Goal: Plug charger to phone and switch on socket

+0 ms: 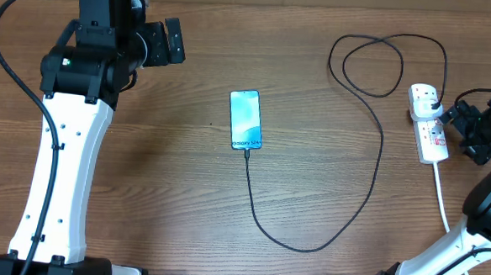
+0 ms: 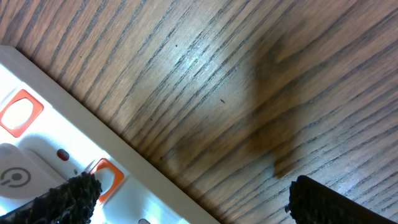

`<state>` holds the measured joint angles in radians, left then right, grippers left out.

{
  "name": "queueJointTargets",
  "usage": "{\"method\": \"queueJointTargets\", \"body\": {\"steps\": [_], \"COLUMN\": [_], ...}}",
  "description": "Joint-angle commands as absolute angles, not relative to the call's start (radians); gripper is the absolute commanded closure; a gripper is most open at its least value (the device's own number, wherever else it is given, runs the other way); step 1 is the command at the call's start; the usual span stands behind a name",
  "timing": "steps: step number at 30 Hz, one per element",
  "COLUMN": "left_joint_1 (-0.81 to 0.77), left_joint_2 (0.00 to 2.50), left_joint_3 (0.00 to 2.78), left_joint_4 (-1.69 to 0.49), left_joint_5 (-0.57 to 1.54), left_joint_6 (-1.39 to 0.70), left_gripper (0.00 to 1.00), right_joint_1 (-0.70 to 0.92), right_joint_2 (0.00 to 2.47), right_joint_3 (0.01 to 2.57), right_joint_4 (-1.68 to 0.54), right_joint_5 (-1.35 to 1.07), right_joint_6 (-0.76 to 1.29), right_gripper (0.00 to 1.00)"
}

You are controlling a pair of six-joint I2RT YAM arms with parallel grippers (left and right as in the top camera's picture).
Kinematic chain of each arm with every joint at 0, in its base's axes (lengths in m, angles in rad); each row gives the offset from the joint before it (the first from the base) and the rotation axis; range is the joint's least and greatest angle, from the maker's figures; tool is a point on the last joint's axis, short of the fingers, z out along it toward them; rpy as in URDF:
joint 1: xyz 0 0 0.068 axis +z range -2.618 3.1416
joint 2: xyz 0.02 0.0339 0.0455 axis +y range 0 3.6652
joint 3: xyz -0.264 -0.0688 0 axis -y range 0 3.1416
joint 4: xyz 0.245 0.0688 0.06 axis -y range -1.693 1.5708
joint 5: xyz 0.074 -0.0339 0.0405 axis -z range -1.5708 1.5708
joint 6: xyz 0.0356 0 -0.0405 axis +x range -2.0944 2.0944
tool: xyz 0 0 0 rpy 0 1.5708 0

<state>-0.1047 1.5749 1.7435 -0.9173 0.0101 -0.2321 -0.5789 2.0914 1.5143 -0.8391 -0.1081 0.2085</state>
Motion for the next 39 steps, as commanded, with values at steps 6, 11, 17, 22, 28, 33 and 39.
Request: {"method": "queueJointTargets", "body": {"steps": [6,11,17,22,28,33,39], "left_joint_1": [-0.112,-0.112,-0.112,-0.112,-0.112,-0.112,-0.112], "left_joint_2": [1.583,1.583,1.583,1.583,1.583,1.583,1.583], "left_joint_3": [1.743,1.743,1.743,1.743,1.743,1.743,1.743], "left_joint_4": [-0.916,-0.916,-0.916,-0.916,-0.916,-0.916,-0.916], "left_joint_5": [-0.004,-0.004,-0.004,-0.004,-0.004,-0.004,-0.004], "left_joint_6": [-0.213,-0.213,-0.213,-0.213,-0.213,-0.213,-0.213], "left_gripper": [0.00,0.00,0.00,0.00,0.00,0.00,0.00], "right_joint_1": [-0.558,-0.538,-0.537,-0.551,-0.584,-0.585,-0.585], "right_joint_2": [2.105,2.120,2.142,2.109,1.988,2.048,2.132], "right_joint_3": [1.504,1.504,1.508,1.594,1.658,1.635,1.627], "right_joint_4": [-0.858,-0.857,-0.866,-0.932,-0.943,-0.941,-0.948], "right_joint_5": [-0.137,-0.136,-0.134,-0.109,-0.012,-0.012,-0.020], "right_joint_6": [0.185,0.181,0.181,0.182,0.239,0.239,0.239], "right_gripper": [0.00,0.00,0.00,0.00,0.00,0.00,0.00]}}
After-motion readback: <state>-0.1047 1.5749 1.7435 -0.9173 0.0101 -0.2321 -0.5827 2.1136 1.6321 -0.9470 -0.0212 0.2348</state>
